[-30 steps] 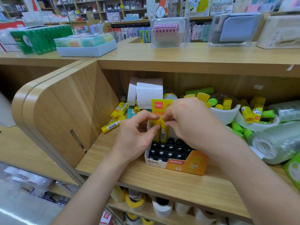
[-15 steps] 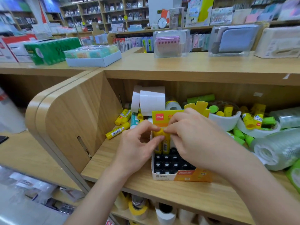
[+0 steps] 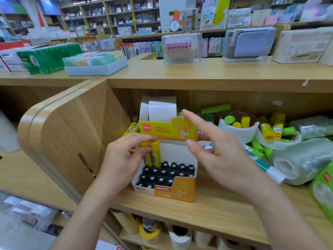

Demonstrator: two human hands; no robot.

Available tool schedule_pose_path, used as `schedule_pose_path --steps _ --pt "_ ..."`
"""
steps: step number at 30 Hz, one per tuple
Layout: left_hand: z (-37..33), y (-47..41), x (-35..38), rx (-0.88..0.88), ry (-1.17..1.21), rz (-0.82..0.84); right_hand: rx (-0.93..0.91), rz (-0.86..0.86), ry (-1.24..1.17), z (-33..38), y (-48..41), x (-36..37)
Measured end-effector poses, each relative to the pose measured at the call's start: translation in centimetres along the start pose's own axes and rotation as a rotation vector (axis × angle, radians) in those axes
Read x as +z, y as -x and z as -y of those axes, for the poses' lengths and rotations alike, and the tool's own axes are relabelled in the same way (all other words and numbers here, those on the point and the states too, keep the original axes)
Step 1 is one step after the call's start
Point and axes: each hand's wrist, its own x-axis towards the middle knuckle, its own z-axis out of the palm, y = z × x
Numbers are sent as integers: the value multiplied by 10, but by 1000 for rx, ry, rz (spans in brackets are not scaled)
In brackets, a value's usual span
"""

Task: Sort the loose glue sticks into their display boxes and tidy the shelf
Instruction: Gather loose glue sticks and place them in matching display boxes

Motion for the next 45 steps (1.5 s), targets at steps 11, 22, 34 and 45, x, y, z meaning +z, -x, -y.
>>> schedule_pose_path --steps 11,22,34,45 --pt "2 6 -28 -163 -322 -48 100 277 70 1 -4 51" --pt "-24 24 -25 -172 -340 -168 30 19 5 3 2 89" --pt "-93 33 71 58 -257 133 223 61 461 -48 7 4" --pt "-78 -14 114 -42 -667 483 202 -44 608 -56 34 -5"
